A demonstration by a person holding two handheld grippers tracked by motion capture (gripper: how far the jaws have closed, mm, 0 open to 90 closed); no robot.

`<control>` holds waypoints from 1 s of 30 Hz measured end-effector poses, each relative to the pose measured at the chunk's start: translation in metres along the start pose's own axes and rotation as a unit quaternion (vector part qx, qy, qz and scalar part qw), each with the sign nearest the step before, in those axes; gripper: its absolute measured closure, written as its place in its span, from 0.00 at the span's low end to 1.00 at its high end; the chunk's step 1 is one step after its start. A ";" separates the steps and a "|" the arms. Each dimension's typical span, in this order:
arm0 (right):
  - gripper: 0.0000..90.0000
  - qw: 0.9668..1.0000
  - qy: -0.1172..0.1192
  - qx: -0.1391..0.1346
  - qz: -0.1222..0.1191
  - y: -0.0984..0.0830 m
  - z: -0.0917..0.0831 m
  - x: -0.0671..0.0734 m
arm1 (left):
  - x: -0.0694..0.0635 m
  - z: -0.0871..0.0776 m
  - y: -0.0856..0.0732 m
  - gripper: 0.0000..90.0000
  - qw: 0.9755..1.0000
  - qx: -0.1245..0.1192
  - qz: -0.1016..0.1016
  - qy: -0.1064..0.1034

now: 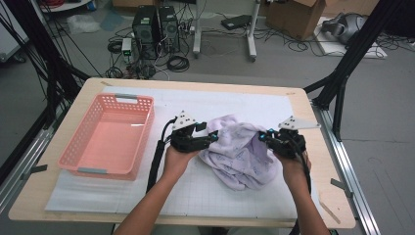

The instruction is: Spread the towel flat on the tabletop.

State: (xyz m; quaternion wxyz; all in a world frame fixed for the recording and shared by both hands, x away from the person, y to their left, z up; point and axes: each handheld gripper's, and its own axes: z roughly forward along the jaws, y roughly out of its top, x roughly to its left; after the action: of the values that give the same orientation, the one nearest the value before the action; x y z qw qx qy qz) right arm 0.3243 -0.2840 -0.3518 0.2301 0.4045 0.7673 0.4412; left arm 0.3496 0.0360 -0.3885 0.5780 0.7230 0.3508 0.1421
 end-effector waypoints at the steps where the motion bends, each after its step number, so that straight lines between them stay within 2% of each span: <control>1: 0.92 1.000 0.000 0.000 0.000 0.000 0.000 0.000 | 0.000 0.000 -0.001 0.47 1.000 0.005 0.003 -0.002; 2: 0.92 1.000 -0.019 0.002 0.012 0.003 0.000 -0.012 | 0.000 0.000 -0.002 0.45 1.000 0.011 0.005 -0.003; 3: 0.92 1.000 -0.019 0.002 0.012 0.003 0.000 -0.012 | 0.000 0.000 -0.002 0.45 1.000 0.017 0.009 -0.004; 7: 0.92 0.997 -0.059 0.010 0.038 0.004 0.000 -0.033 | 0.001 -0.003 -0.003 0.44 1.000 0.017 0.015 -0.004; 8: 0.92 0.994 -0.088 0.016 0.056 0.002 0.000 -0.043 | 0.001 -0.004 -0.005 0.45 1.000 0.009 0.012 -0.002; 9: 0.92 0.992 -0.107 0.022 0.060 0.001 -0.001 -0.047 | 0.002 -0.004 -0.007 0.45 1.000 0.006 0.009 -0.001; 10: 0.92 0.990 -0.126 0.023 0.064 -0.001 -0.003 -0.052 | 0.004 -0.005 -0.009 0.45 1.000 0.009 0.010 0.002; 12: 0.92 0.982 -0.168 0.018 0.080 -0.004 -0.011 -0.061 | 0.009 -0.005 -0.016 0.45 1.000 0.018 0.004 0.006; 13: 0.92 0.982 -0.168 0.018 0.080 -0.004 -0.011 -0.061 | 0.011 -0.006 -0.019 0.45 1.000 0.019 0.000 0.008; 15: 0.92 0.973 -0.209 0.019 0.093 -0.008 -0.019 -0.070 | 0.015 -0.007 -0.023 0.46 1.000 0.024 -0.007 0.010; 16: 0.90 0.970 -0.222 0.027 0.096 -0.010 -0.022 -0.074 | 0.017 -0.007 -0.025 0.47 1.000 0.028 -0.006 0.010; 17: 0.87 0.970 -0.216 0.035 0.105 -0.014 -0.023 -0.078 | 0.018 -0.007 -0.028 0.48 0.999 0.030 -0.009 0.008; 19: 0.75 0.975 -0.193 0.044 0.104 -0.020 -0.023 -0.079 | 0.018 -0.006 -0.032 0.54 0.999 0.040 -0.008 -0.002; 20: 0.68 0.980 -0.165 0.040 0.100 -0.026 -0.023 -0.076 | 0.018 -0.004 -0.035 0.58 0.999 0.049 -0.008 -0.006; 21: 0.68 0.980 -0.165 0.040 0.100 -0.026 -0.023 -0.076 | 0.016 -0.002 -0.037 0.58 0.998 0.061 -0.007 -0.011; 23: 0.65 0.984 -0.154 0.034 0.088 -0.031 -0.024 -0.070 | 0.012 0.002 -0.043 0.59 0.996 0.084 -0.003 -0.020; 25: 0.63 0.987 -0.139 0.025 0.075 -0.036 -0.028 -0.063 | 0.007 0.008 -0.048 0.57 0.993 0.111 0.001 -0.034; 27: 0.63 0.989 -0.138 0.023 0.055 -0.040 -0.031 -0.056 | 0.000 0.013 -0.050 0.51 0.991 0.123 -0.001 -0.046; 30: 0.62 0.992 -0.121 0.006 0.045 -0.046 -0.040 -0.049 | -0.011 0.020 -0.051 0.43 0.989 0.136 -0.001 -0.065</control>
State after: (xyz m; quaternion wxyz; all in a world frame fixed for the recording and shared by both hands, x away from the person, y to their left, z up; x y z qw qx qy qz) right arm 0.3048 -0.3572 -0.3713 0.2986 0.4903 0.7175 0.3945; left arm 0.3367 0.0183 -0.4403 0.4960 0.8023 0.3290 0.0456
